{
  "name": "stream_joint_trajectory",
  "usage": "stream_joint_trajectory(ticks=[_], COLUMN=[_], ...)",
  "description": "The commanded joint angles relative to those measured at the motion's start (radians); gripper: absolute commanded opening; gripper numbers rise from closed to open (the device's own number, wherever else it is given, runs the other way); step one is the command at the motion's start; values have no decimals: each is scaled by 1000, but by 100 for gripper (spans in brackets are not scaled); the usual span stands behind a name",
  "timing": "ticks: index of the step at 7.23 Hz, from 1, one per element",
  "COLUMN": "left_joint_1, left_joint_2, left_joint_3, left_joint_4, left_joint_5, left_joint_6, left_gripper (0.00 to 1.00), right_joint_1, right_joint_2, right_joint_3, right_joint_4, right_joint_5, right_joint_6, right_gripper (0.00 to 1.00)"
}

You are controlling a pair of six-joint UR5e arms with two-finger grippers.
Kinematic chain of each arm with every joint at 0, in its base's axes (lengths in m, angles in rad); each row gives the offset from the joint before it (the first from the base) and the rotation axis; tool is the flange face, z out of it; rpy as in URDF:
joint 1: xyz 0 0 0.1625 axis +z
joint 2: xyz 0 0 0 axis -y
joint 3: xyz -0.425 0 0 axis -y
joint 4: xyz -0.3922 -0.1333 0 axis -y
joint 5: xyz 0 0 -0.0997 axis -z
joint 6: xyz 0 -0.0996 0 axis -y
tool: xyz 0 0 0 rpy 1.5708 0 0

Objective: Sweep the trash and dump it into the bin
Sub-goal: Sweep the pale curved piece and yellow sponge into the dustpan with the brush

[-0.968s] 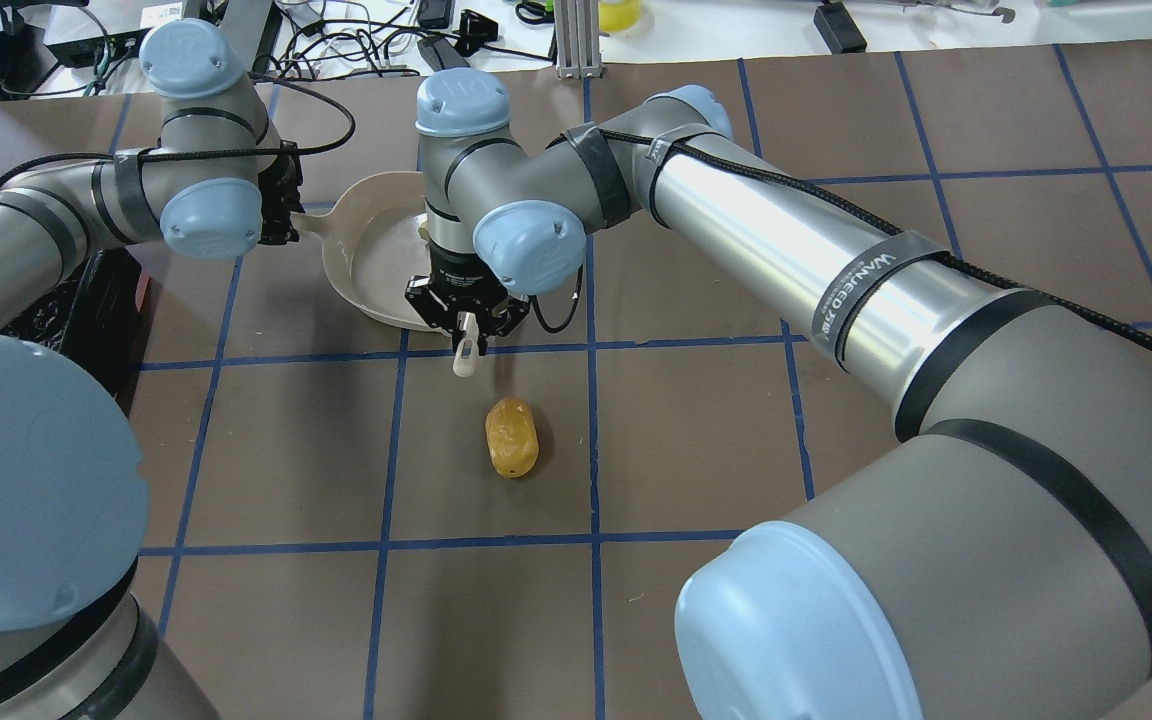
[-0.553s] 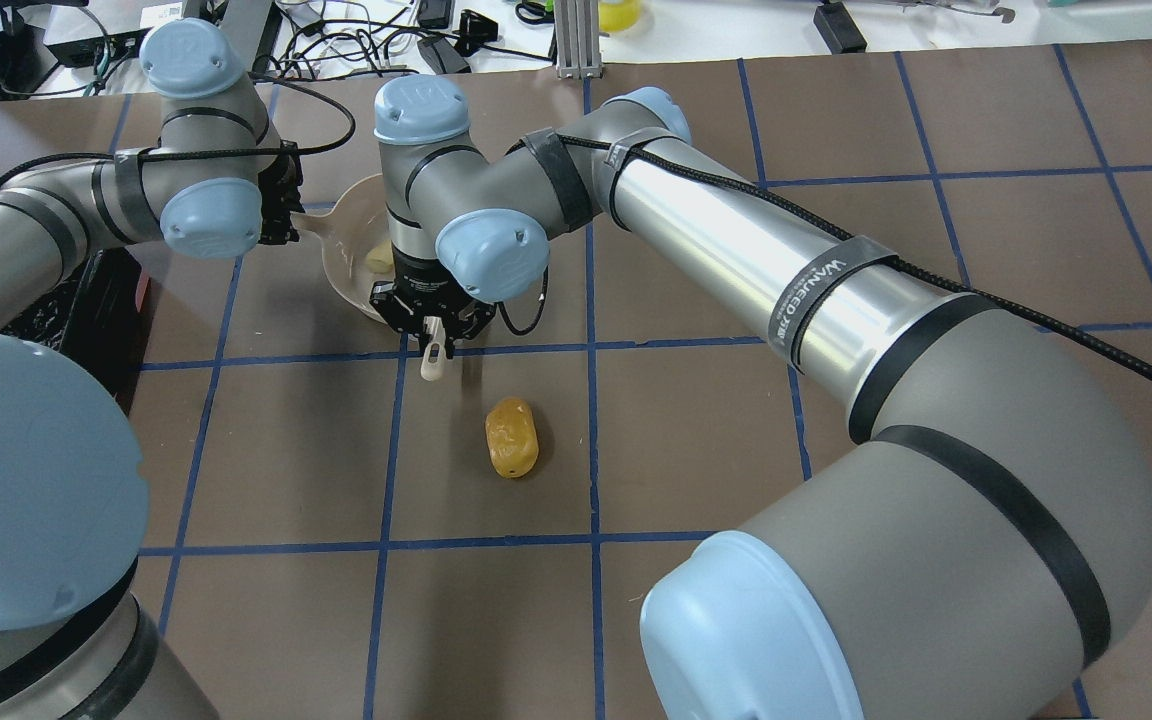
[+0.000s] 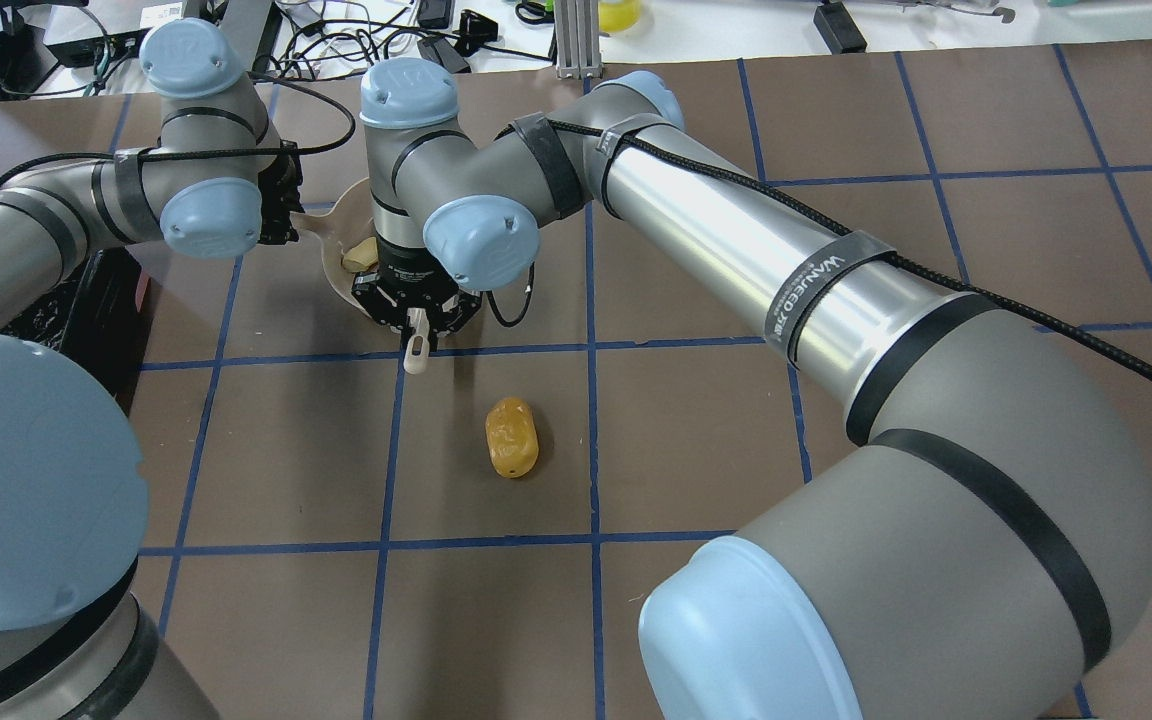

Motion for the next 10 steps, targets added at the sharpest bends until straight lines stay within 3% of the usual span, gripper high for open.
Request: stream_joint_trajectory(ticks=[1, 2, 4, 7, 8, 10], left_joint_1=[0, 0, 12, 20, 20, 18], left_joint_2=[1, 5, 60, 189, 235, 315], left_joint_3=[-2, -2, -11, -171, -242, -363], left_joint_4=[0, 0, -12, -12, -14, -12], left_joint_5=[-1, 0, 11, 15, 15, 61], left_joint_6=[0, 5, 64, 66, 65, 56], left_gripper=[0, 0, 0, 0, 0, 0], right_joint_1=[-35, -63, -89, -80, -72, 0], right_joint_2=[-86, -135, -279, -528, -580, -593], right_joint_3=[19, 45, 189, 561, 644, 689], right_joint_4=[172, 246, 321, 302, 279, 222], right_joint_5=[-74, -86, -132, -111, -106, -83], right_joint_6=[-69, -72, -82, -57, 2, 91], right_gripper=[0, 0, 0, 0, 0, 0])
